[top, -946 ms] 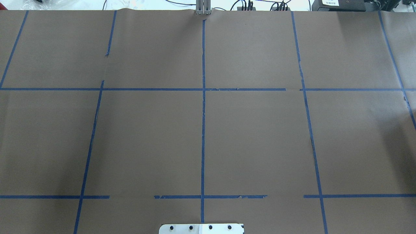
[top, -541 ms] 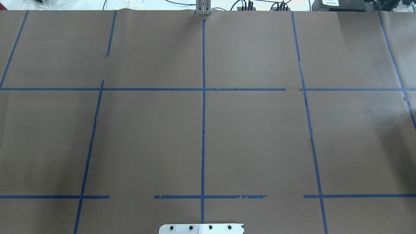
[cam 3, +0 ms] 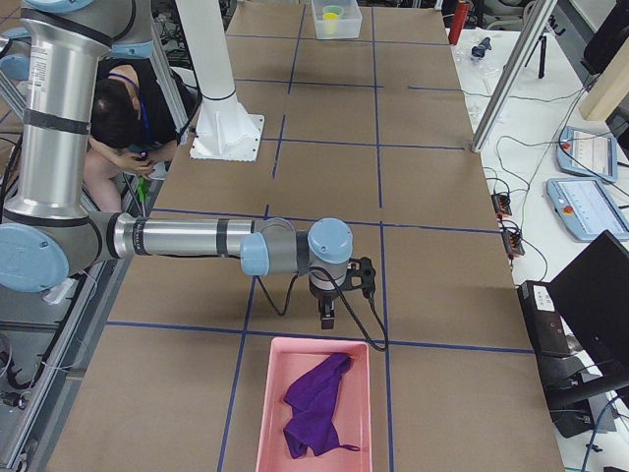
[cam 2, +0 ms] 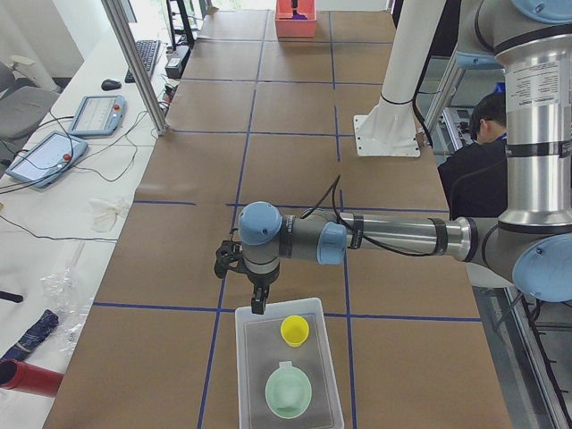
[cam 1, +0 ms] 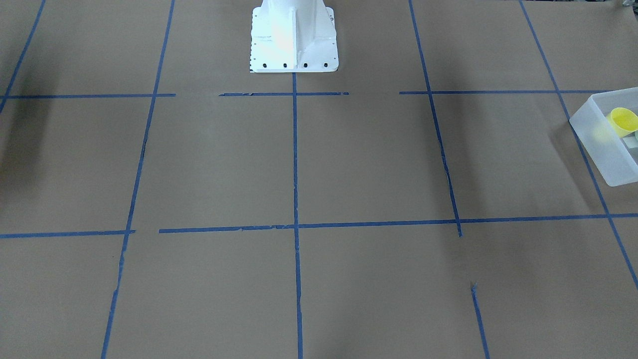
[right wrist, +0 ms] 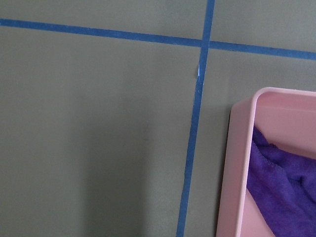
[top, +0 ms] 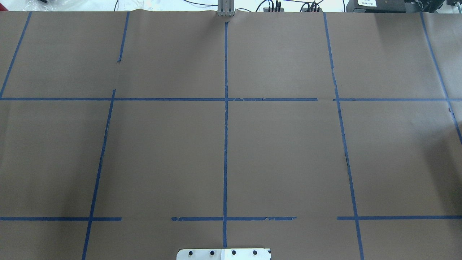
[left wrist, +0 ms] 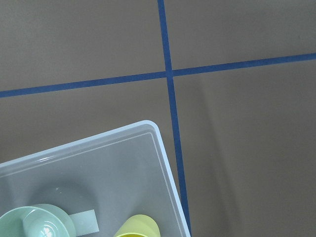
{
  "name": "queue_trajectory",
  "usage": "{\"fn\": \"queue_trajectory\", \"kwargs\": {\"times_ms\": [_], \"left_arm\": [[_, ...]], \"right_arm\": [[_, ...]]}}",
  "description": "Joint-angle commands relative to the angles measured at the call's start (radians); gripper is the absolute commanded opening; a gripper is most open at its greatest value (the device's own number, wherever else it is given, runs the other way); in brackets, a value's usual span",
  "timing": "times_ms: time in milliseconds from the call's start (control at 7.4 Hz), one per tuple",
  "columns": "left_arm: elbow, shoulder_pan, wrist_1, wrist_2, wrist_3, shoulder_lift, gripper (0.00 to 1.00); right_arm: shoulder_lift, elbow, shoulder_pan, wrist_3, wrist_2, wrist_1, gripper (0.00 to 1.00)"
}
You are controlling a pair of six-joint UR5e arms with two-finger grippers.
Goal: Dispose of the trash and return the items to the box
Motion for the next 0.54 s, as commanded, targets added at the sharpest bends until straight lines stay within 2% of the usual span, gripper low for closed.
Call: {"fn": "queue_trajectory", "kwargs": {"times_ms": [0,405], "left_arm": [[-0.009,0.000,-0.002,-0.003,0.000,-0.001,1.00],[-0.014,0.000,-0.005,-0.004,0.000,-0.001,1.00]], "right_arm": [[0.006,-0.003,-0.001,0.002,0.008,0.000,1.00],[-0.002,-0.020,-0.001,0.003,-0.002,0.006,1.00]]}}
